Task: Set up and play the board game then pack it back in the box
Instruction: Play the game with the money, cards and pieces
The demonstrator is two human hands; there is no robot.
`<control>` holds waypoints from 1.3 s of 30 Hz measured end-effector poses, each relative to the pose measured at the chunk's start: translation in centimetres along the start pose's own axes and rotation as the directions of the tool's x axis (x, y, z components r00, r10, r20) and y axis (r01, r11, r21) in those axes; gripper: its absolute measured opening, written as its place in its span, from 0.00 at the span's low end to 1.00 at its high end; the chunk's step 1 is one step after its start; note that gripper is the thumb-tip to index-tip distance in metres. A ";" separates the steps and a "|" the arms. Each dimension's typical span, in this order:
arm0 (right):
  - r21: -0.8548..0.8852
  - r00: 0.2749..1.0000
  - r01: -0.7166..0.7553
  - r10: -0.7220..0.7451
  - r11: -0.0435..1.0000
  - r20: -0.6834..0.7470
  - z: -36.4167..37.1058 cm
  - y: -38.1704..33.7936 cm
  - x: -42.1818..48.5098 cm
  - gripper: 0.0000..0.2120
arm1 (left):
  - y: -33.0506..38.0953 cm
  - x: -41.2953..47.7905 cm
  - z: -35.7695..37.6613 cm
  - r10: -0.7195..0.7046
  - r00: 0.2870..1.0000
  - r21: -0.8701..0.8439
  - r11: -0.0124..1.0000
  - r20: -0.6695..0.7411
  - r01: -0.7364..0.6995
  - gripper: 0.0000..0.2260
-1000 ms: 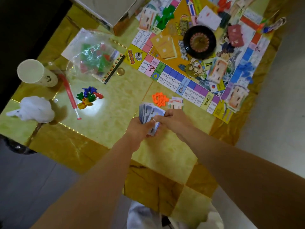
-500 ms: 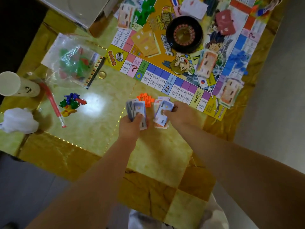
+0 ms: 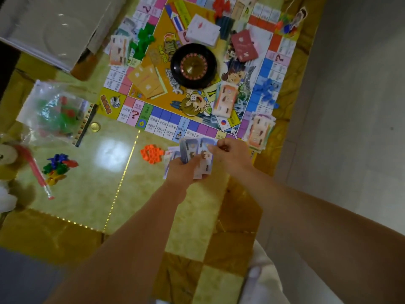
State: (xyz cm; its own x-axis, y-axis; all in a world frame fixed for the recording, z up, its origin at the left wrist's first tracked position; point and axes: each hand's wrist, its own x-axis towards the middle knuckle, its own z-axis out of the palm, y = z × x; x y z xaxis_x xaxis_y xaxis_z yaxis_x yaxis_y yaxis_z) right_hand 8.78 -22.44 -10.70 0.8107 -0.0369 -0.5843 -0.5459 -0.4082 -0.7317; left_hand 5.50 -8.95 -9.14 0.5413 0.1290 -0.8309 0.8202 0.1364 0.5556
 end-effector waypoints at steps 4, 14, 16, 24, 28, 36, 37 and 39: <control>-0.056 0.989 -0.057 0.049 0.997 -0.136 -5.6 1.2 1.9 0.10 | 1.4 0.7 3.7 0.041 0.999 0.093 0.995 0.026 -0.044 0.08; -0.062 0.940 -0.166 0.139 0.984 -0.312 -11.4 4.2 6.3 0.07 | 3.2 3.2 10.6 -0.021 0.999 0.121 0.993 0.038 0.016 0.07; -0.064 0.933 -0.154 0.124 0.986 -0.338 -11.8 4.1 6.4 0.13 | 3.5 3.6 11.3 -0.033 0.999 0.152 0.988 0.023 0.029 0.08; 0.064 0.998 0.009 -0.006 0.998 -0.058 -13.5 1.6 7.4 0.12 | 6.3 4.3 14.3 0.010 0.999 0.159 0.987 0.044 -0.017 0.06; 0.072 1.000 -0.018 0.016 0.997 0.023 -14.2 0.1 9.1 0.12 | 8.3 4.9 15.3 0.058 0.996 0.185 0.980 0.066 -0.070 0.05; 0.214 0.991 -0.090 0.065 0.973 0.120 -15.0 -2.9 12.2 0.14 | 11.9 7.6 16.2 0.191 0.981 0.214 0.960 -0.026 -0.181 0.06; 0.188 0.986 -0.102 0.075 0.977 0.148 -15.0 -3.3 12.9 0.15 | 12.6 8.1 16.2 0.203 0.978 0.218 0.957 -0.037 -0.190 0.07; 0.150 0.983 -0.109 0.084 0.983 0.160 -15.2 -4.1 14.2 0.16 | 14.2 8.7 16.4 0.205 0.978 0.174 0.965 -0.042 -0.194 0.05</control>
State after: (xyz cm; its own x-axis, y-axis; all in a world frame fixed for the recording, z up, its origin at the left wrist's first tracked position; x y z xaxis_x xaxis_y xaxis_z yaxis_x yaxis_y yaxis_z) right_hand 25.76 -35.13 -10.68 0.7173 0.0755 -0.6926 -0.6563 -0.2605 -0.7081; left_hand 24.87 -21.96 -9.06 0.6894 0.1956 -0.6975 0.7188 -0.0647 0.6922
